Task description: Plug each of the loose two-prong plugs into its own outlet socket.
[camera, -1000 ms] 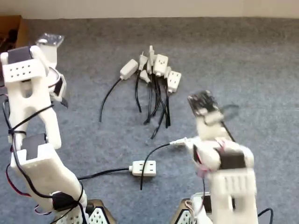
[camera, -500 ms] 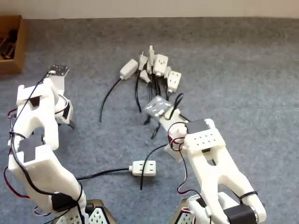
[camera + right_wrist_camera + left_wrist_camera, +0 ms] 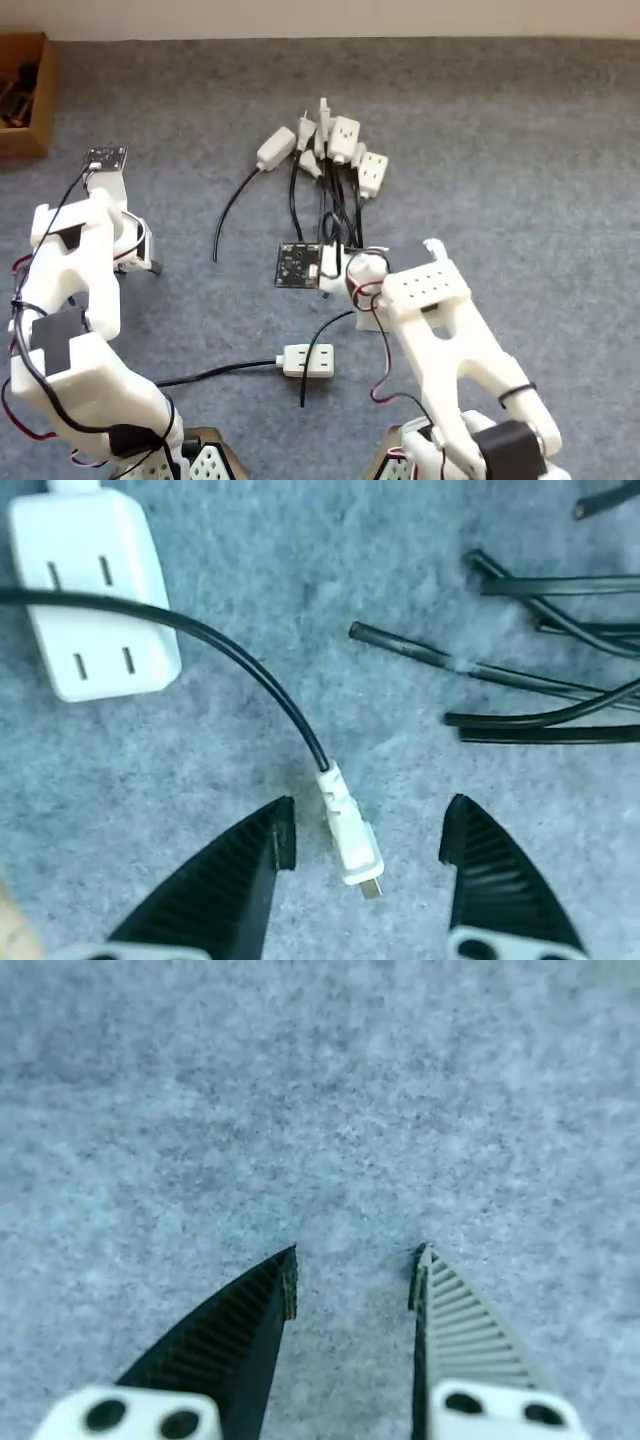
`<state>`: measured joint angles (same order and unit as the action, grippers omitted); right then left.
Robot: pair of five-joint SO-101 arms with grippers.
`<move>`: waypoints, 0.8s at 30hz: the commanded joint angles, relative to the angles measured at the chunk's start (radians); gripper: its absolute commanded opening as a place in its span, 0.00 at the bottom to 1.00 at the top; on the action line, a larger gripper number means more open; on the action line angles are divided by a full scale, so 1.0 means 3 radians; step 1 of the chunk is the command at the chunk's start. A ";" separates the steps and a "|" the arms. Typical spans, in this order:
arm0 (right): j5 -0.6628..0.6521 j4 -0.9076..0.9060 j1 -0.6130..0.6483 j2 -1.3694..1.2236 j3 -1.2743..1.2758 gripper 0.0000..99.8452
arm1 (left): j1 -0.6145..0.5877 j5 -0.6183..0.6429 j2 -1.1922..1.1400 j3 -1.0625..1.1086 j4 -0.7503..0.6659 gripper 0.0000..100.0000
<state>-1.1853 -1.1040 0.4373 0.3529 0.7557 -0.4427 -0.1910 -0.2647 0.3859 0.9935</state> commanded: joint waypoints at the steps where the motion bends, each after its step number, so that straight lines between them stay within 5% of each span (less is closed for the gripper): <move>1: -0.0046 0.0166 -0.0100 -0.0228 -0.0166 0.24 | 0.0013 0.0041 0.0013 0.0018 -0.0133 0.19; 13: -0.0210 0.0667 -0.0381 -0.0570 -0.0100 0.24 | 0.0049 0.0041 0.0013 0.0018 -0.0143 0.19; 24: -0.0205 0.0698 -0.0233 -0.0565 0.0079 0.24 | 0.0049 0.0041 0.0013 0.0018 -0.0148 0.19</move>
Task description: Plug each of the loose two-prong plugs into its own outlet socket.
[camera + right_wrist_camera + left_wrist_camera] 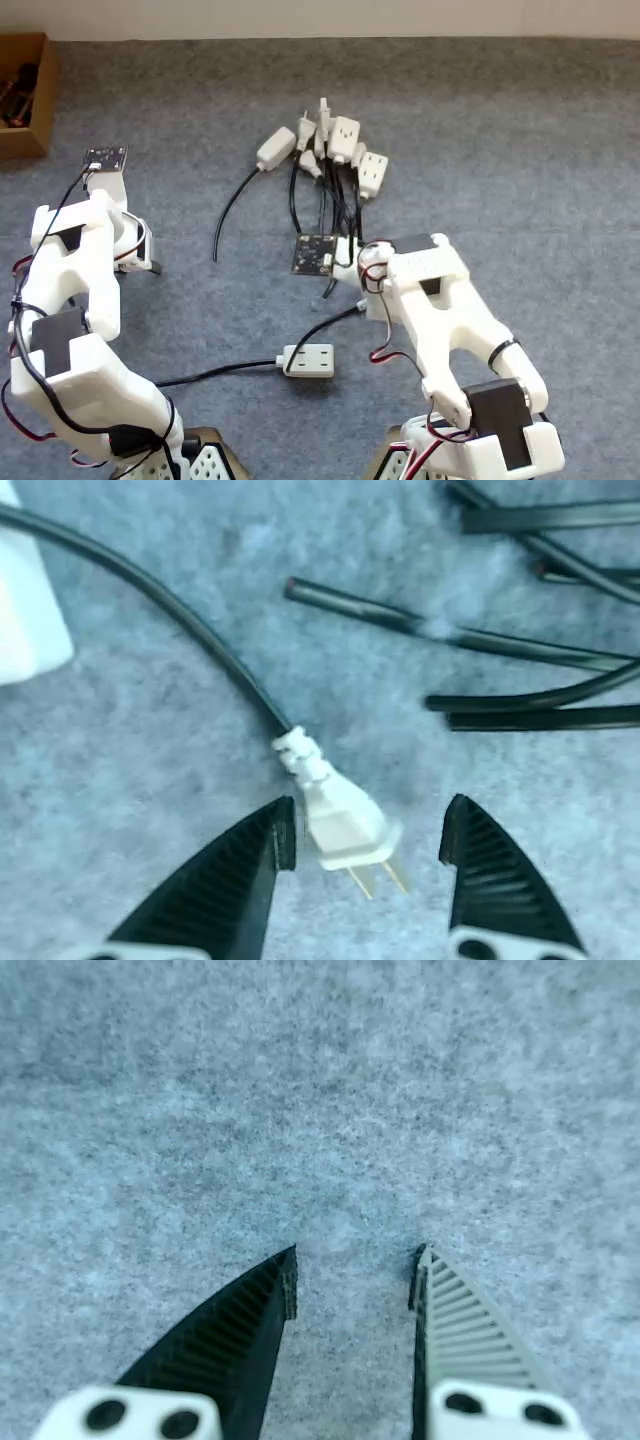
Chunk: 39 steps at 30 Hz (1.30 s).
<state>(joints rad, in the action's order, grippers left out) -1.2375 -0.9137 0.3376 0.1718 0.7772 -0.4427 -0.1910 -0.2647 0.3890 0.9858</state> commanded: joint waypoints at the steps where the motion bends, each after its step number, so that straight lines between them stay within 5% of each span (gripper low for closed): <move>1: -0.0031 0.0090 0.0151 0.0023 0.0013 0.24 | 0.0049 0.0041 0.0013 0.0008 -0.0123 0.19; 9: -0.0066 0.0698 0.0299 0.0018 0.0361 0.24 | 0.0049 0.0041 0.0013 0.0028 -0.0128 0.19; 28: -0.0205 0.0698 0.0330 0.0018 0.0570 0.12 | 0.0049 0.0036 0.0013 0.0038 -0.0128 0.19; 31: 0.0159 0.0483 0.0325 0.0023 0.0627 0.00 | 0.0049 0.0036 0.0013 0.0038 -0.0128 0.19; 39: 0.0430 -0.0407 0.0176 0.0028 0.0361 0.01 | 0.0079 0.0036 0.0013 0.0038 -0.0128 0.19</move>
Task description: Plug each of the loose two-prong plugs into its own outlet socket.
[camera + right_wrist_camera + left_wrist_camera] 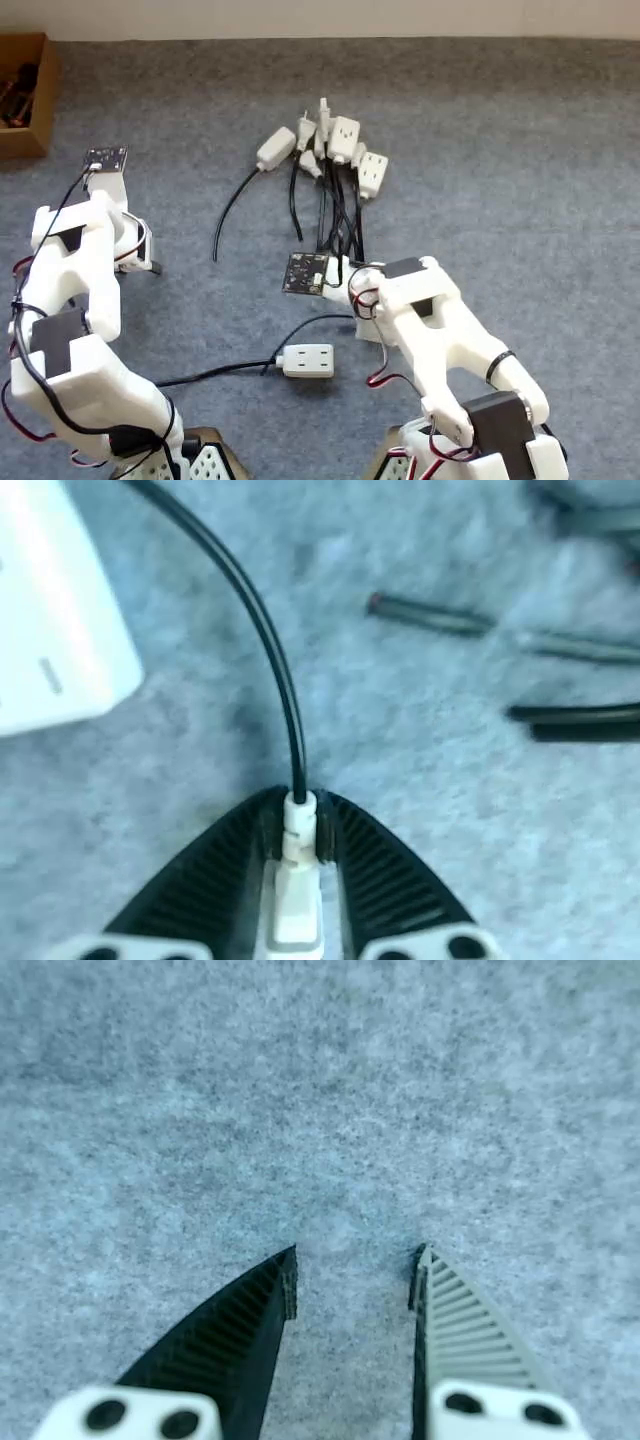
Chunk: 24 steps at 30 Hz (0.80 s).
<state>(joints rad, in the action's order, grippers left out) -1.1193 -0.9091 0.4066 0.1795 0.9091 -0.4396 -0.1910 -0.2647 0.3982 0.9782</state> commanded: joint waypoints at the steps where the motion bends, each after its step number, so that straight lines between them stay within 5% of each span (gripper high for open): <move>1: 0.0041 -0.0565 -0.0059 0.0008 -0.0130 0.01 | 0.0069 0.0036 0.0013 0.0008 -0.0102 0.19; 6: 0.0036 -0.1092 -0.0197 -0.0003 -0.0345 0.01 | 0.0069 0.0036 0.0013 0.0008 -0.0102 0.19; 14: -0.0026 -0.0836 -0.0361 -0.0003 -0.0361 0.02 | 0.0069 0.0036 0.0013 0.0008 -0.0102 0.19; 24: -0.0123 -0.0831 -0.0366 0.0023 -0.0222 0.15 | 0.0069 0.0036 0.0013 0.0008 -0.0102 0.19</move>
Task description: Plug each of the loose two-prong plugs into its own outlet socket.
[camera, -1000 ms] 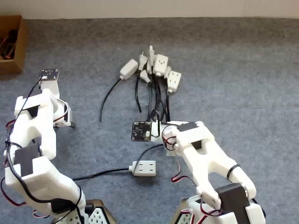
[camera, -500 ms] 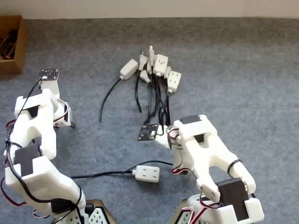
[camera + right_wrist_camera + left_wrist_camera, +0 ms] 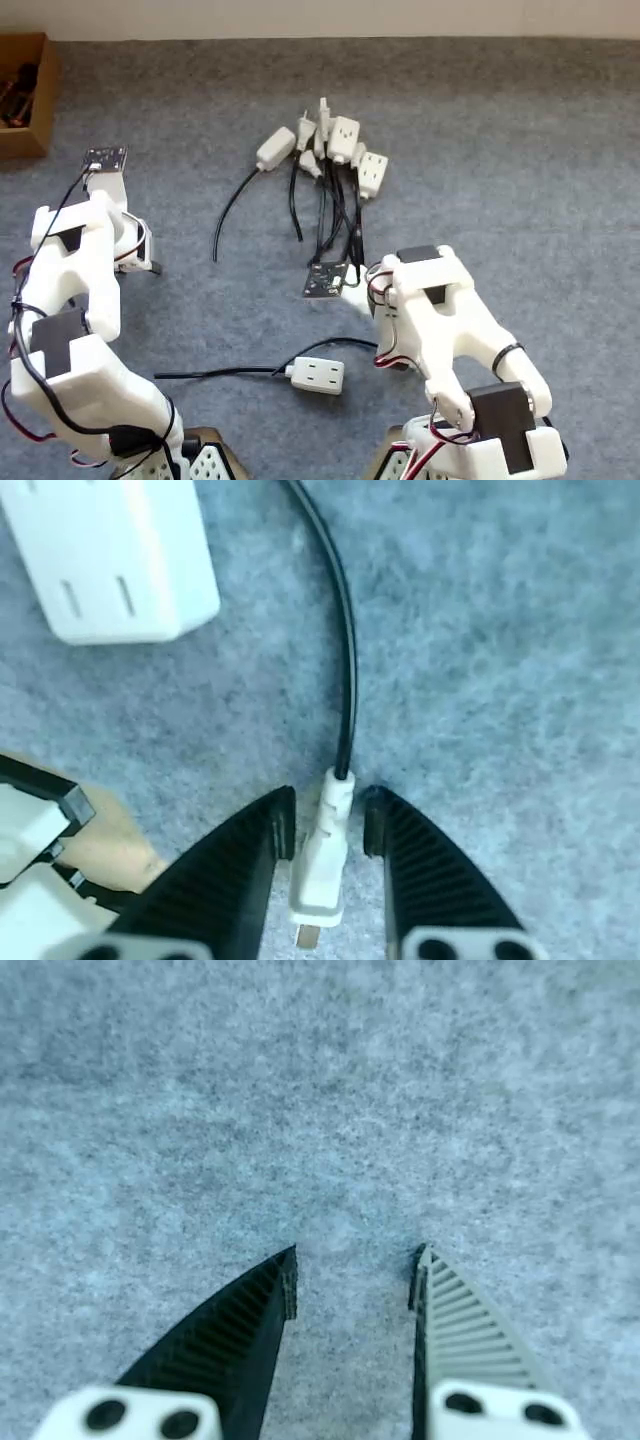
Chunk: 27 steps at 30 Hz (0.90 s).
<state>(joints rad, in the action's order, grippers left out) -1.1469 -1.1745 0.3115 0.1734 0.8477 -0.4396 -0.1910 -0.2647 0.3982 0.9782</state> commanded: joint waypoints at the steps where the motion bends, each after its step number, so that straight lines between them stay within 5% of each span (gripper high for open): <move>1: -0.0031 0.0054 -0.0054 0.0043 -0.0018 0.15 | 0.0069 0.0036 0.0013 0.0008 -0.0102 0.19; 8: -0.0051 0.0136 -0.0325 0.0018 -0.0243 0.14 | 0.0069 0.0036 0.0008 0.0008 -0.0102 0.19; 12: -0.0199 0.0146 -0.0279 0.0018 -0.0248 0.00 | 0.0069 0.0036 0.0008 0.0008 -0.0102 0.19; 27: 0.0046 0.0504 0.0105 0.0013 0.0136 0.04 | 0.0069 0.0036 0.0008 0.0008 -0.0102 0.19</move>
<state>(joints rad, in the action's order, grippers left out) -1.1393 -1.0564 0.3176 0.1749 0.8585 -0.4396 -0.1910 -0.2647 0.3982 0.9782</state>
